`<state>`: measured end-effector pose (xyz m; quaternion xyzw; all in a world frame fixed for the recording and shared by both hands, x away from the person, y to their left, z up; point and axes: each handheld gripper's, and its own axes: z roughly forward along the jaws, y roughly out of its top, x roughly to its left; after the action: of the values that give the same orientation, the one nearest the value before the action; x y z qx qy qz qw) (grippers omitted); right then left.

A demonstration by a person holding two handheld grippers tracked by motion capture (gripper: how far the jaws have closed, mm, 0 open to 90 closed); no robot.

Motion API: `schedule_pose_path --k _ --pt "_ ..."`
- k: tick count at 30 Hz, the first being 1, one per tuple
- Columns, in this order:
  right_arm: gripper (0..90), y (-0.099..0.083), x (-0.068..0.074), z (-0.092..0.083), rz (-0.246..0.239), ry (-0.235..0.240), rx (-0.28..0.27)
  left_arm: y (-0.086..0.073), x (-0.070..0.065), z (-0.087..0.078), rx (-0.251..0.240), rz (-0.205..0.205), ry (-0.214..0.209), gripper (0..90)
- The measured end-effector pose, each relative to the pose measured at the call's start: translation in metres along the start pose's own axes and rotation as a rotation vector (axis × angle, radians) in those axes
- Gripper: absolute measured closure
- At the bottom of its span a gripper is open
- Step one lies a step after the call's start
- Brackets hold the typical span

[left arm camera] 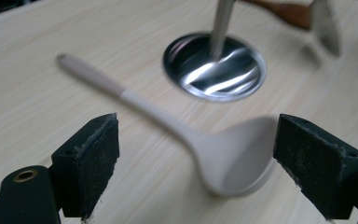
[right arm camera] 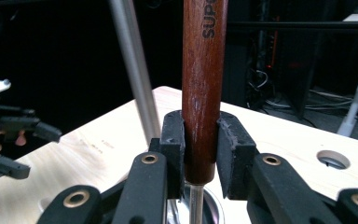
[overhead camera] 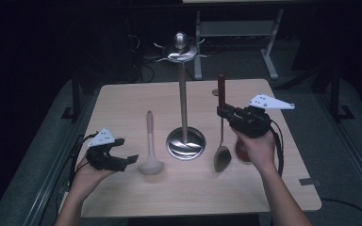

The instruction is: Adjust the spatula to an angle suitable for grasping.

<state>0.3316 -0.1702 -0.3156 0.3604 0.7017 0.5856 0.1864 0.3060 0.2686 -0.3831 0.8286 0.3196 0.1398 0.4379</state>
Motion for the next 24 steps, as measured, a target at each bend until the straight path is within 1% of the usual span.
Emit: schedule_pose_path --k 1,2,3,6,7,8,9,10,11,14,15,16,17,19,20,21,24 --pt "74.2 0.001 0.005 0.0 -0.008 0.016 -0.004 0.007 -0.004 0.0 -0.008 0.001 -0.012 14.3" --pt "74.1 0.001 0.006 0.0 -0.014 0.021 -0.005 0.011 -0.006 0.0 -0.017 0.0 -0.023 14.3" --pt "74.1 0.002 0.008 0.0 -0.017 0.029 -0.006 0.016 -0.008 -0.001 -0.026 -0.01 -0.034 14.6" --pt "74.1 0.003 0.014 0.001 -0.026 0.054 -0.009 0.03 -0.014 -0.002 -0.052 0.01 -0.058 15.4" --pt "74.1 0.003 0.016 0.001 -0.031 0.059 -0.01 0.034 -0.017 -0.002 -0.064 0.01 -0.064 15.4" --pt "74.1 0.003 0.016 0.001 -0.031 0.059 -0.01 0.034 -0.017 -0.002 -0.064 0.01 -0.064 15.4" --pt "74.1 0.003 0.02 0.002 -0.035 0.068 -0.006 0.044 -0.02 -0.003 -0.087 0.025 -0.082 15.5" --pt "74.1 0.003 0.022 0.002 -0.037 0.071 -0.006 0.049 -0.022 -0.003 -0.096 0.032 -0.092 16.4" --pt "74.1 0.003 0.022 0.002 -0.037 0.071 -0.006 0.049 -0.022 -0.003 -0.096 0.032 -0.092 17.0" --pt "74.1 0.003 0.027 0.003 -0.045 0.083 -0.009 0.067 -0.027 -0.004 -0.122 0.061 -0.116 17.3" --pt "74.1 0.003 0.029 0.003 -0.052 0.085 -0.012 0.071 -0.028 -0.003 -0.13 0.064 -0.122 18.5" --pt "74.1 0.003 0.03 0.003 -0.054 0.085 -0.012 0.08 -0.03 -0.002 -0.142 0.072 -0.138 19.0" --pt "74.1 0.002 0.031 0.003 -0.056 0.086 -0.011 0.08 -0.03 -0.002 -0.142 0.072 -0.138 19.2" --pt "74.1 0.002 0.032 0.003 -0.06 0.088 -0.012 0.09 -0.033 0.0 -0.158 0.088 -0.153 20.2" --pt "74.1 0.001 0.035 0.004 -0.06 0.091 -0.015 0.096 -0.036 0.001 -0.164 0.092 -0.163 22.0" --pt "74.1 0.001 0.035 0.004 -0.06 0.091 -0.015 0.101 -0.038 0.002 -0.17 0.096 -0.173 22.0" --pt "74.1 0.0 0.039 0.005 -0.059 0.104 -0.02 0.119 -0.047 0.007 -0.191 0.123 -0.201 24.1"
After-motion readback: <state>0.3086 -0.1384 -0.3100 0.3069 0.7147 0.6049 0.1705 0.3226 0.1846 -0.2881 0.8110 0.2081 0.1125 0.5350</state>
